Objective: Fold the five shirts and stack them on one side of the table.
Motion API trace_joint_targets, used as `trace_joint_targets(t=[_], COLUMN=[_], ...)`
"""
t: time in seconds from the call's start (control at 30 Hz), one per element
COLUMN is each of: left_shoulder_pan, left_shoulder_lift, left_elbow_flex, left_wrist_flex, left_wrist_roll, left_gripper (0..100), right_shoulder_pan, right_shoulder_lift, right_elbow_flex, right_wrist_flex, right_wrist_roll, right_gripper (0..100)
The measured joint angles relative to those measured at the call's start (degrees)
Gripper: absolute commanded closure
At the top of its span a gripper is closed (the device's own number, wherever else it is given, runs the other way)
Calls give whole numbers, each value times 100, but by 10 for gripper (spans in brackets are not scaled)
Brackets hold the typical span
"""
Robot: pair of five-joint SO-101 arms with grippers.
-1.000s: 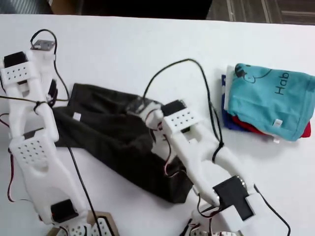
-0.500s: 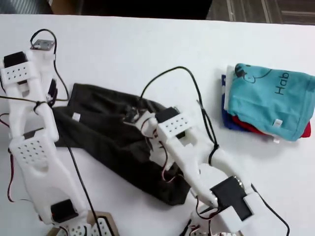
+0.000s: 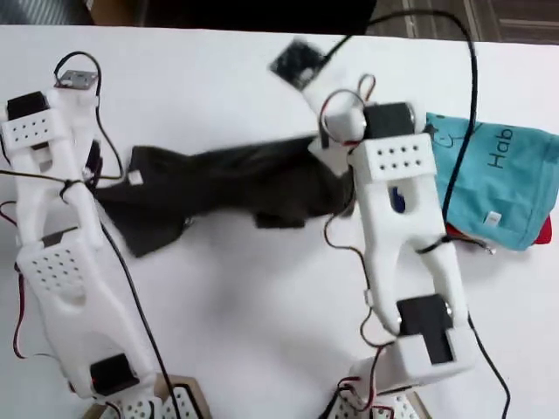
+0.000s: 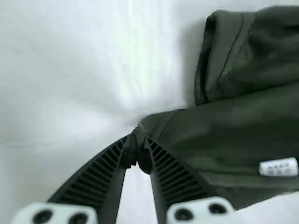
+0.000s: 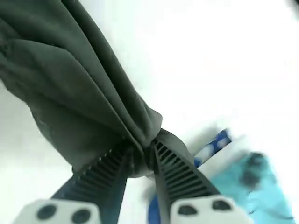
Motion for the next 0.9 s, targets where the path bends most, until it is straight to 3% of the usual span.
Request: trace_joint_targets(t=[0.3, 0.43, 0.63, 0.9], left_shoulder_pan=[0, 0, 0, 0], left_shoulder_lift=[0, 0, 0, 0], left_elbow_flex=[0, 0, 0, 0], left_wrist_flex=[0, 0, 0, 0], left_wrist_roll=[0, 0, 0, 0], left_gripper=[974, 974, 974, 974], right_shoulder_pan=[-659, -782, -835, -730], right_shoulder_lift=[1600, 1591, 510, -818], right_elbow_flex=[167, 158, 246, 1864], right_wrist_flex=[273, 475, 1222, 1380], right_wrist_roll=[-316, -519, -563, -563], right_gripper=[974, 954, 735, 810])
